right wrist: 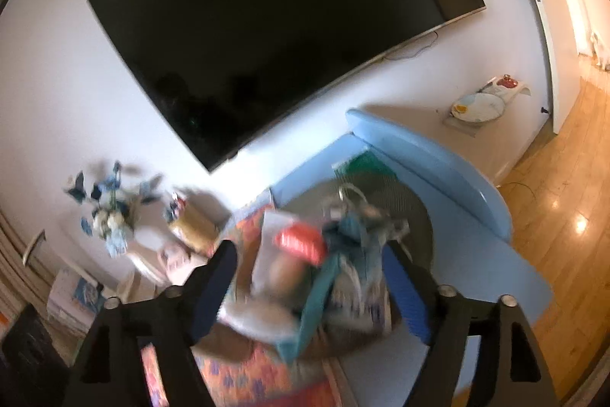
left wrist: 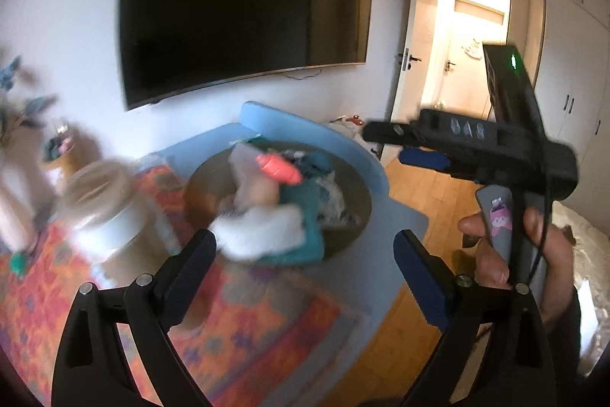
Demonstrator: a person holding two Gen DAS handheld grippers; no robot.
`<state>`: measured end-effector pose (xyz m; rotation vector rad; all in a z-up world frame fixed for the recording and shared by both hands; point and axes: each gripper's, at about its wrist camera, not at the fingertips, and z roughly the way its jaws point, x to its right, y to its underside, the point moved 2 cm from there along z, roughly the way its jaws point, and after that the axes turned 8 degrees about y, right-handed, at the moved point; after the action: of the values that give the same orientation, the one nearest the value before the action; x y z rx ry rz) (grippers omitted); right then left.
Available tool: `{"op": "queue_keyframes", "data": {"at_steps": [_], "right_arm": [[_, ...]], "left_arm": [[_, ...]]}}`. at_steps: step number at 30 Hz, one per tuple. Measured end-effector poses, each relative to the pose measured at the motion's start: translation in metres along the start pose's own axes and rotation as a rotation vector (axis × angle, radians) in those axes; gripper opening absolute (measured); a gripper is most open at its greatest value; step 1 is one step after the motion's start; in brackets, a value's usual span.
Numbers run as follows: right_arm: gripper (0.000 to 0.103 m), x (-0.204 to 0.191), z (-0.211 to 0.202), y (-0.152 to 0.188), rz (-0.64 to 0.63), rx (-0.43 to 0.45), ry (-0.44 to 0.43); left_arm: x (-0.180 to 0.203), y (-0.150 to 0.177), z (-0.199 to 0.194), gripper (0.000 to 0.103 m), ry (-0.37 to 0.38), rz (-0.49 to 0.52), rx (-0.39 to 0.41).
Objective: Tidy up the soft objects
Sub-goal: 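Move both open tools back over the bed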
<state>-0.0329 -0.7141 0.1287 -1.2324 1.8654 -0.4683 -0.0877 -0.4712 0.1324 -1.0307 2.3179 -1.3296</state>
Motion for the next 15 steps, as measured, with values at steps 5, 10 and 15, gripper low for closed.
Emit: {"op": "queue_keyframes", "data": {"at_steps": [5, 10, 15], "right_arm": [[0.079, -0.031, -0.019, 0.047, -0.145, -0.057, -0.043], [0.079, -0.101, -0.025, 0.09, -0.388, -0.103, -0.096], [0.091, -0.198, -0.019, 0.132, -0.621, -0.124, -0.209]], "left_arm": [[-0.055, 0.037, -0.063, 0.095, -0.06, -0.062, -0.018], [-0.128, 0.058, -0.13, 0.095, -0.299, -0.092, 0.0], [-0.193, 0.067, -0.188, 0.102, -0.422, -0.195, 0.078]]}}
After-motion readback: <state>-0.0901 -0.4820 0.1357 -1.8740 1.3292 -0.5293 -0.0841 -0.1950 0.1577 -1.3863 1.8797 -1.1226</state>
